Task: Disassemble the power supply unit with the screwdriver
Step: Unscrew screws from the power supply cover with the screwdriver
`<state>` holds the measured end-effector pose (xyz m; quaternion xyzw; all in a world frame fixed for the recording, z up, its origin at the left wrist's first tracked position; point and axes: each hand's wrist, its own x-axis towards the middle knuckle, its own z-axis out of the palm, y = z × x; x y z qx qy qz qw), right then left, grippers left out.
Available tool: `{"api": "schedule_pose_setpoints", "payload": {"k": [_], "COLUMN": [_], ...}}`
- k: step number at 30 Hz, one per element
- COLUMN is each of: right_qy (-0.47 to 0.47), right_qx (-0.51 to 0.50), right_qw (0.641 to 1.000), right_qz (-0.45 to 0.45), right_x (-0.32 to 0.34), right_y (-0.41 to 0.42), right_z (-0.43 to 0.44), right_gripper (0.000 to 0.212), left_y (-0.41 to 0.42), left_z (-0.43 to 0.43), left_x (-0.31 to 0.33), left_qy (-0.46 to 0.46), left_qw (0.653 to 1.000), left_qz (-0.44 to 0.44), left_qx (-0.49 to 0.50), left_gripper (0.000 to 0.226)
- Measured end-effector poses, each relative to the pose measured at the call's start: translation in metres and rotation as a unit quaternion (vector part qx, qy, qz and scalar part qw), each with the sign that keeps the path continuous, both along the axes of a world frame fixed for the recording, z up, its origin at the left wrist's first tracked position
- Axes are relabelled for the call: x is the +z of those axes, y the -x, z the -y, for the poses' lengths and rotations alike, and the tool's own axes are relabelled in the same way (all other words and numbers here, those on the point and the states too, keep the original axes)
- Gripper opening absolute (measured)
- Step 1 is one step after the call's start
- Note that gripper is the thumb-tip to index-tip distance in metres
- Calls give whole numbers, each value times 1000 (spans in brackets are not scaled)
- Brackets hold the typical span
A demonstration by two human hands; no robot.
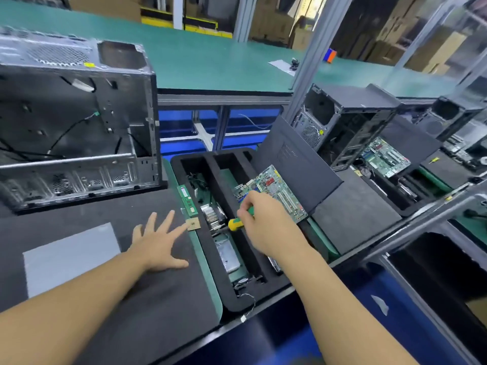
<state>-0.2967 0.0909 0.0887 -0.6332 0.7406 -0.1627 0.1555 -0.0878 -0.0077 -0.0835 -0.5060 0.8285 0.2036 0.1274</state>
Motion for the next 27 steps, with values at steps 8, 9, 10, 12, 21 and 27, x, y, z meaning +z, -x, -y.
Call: {"api": "schedule_pose_setpoints", "payload": {"k": [8, 9, 10, 12, 21, 27], "right_qy": [-76, -84, -89, -87, -95, -179], "right_qx": [45, 38, 26, -2, -108, 68], "right_qw": [986, 982, 977, 969, 939, 980], "right_qz": [138, 164, 190, 230, 314, 52], "right_x": [-74, -87, -99, -120, -178, -209], "right_y": [-67, -74, -81, -95, -141, -147], "right_z": [40, 43, 47, 55, 83, 90], "right_gripper": [14, 15, 17, 17, 16, 19], "left_y": [-121, -129, -135, -141, -153, -150], "left_z": [-19, -21, -21, -20, -10, 13], "left_x": [10, 9, 8, 6, -12, 0], "left_qy": [-45, -29, -15, 0, 50, -8], "left_qw": [982, 980, 979, 979, 989, 982], "left_qz": [135, 147, 157, 165, 112, 107], "left_qx": [121, 130, 132, 123, 87, 153], "left_gripper": [143, 142, 141, 139, 137, 134]}}
